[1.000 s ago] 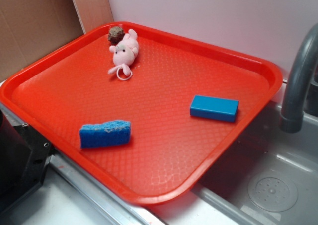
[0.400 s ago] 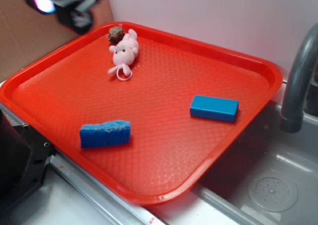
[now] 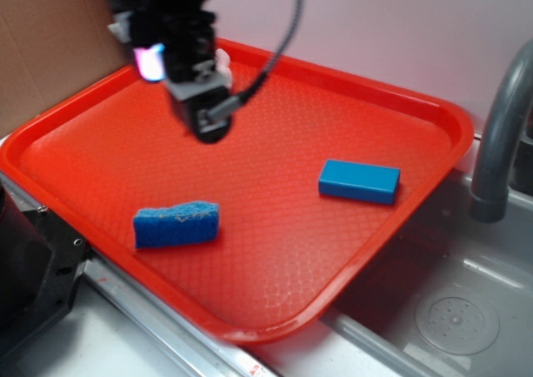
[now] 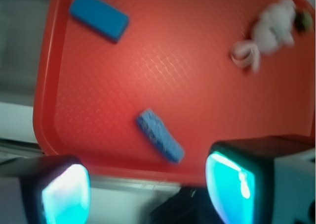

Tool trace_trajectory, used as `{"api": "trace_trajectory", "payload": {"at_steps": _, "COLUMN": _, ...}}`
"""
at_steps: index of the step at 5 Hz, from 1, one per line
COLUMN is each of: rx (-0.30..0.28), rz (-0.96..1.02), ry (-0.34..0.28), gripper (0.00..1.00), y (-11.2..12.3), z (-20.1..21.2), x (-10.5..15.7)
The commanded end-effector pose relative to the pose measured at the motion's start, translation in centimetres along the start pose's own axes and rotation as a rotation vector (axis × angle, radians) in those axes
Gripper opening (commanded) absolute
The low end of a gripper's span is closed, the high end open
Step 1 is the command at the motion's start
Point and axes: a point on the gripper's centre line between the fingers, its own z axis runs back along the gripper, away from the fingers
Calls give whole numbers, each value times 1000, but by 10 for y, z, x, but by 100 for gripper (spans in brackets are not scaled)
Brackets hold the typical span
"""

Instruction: Grab the blue block.

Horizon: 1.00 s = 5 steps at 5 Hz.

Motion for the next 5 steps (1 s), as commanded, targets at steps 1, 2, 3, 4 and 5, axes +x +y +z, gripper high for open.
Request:
{"api": "trace_trajectory", "payload": {"at_steps": 1, "rx": 65, "rz": -473, "ry": -98, "gripper": 100, "y": -13, "z": 7, "x": 40}}
{"api": "trace_trajectory", "payload": {"at_steps": 2, "rx": 50, "rz": -560, "ry": -140, "gripper": 100, "y": -60, "z": 1, "x": 2}}
{"api": "trace_trajectory", "payload": {"at_steps": 3, "rx": -20, "rz": -538, "ry": -177, "gripper": 100, "y": -50, "z": 8, "x": -4}}
{"api": "trace_trajectory", "payload": {"at_steps": 4, "rx": -69, "rz": -499, "ry": -179, "gripper": 100, "y": -37, "z": 10, "x": -2}}
{"api": "trace_trajectory", "payload": {"at_steps": 5, "rx": -69, "rz": -499, "ry": -179, "gripper": 100, "y": -37, "z": 10, "x": -2}}
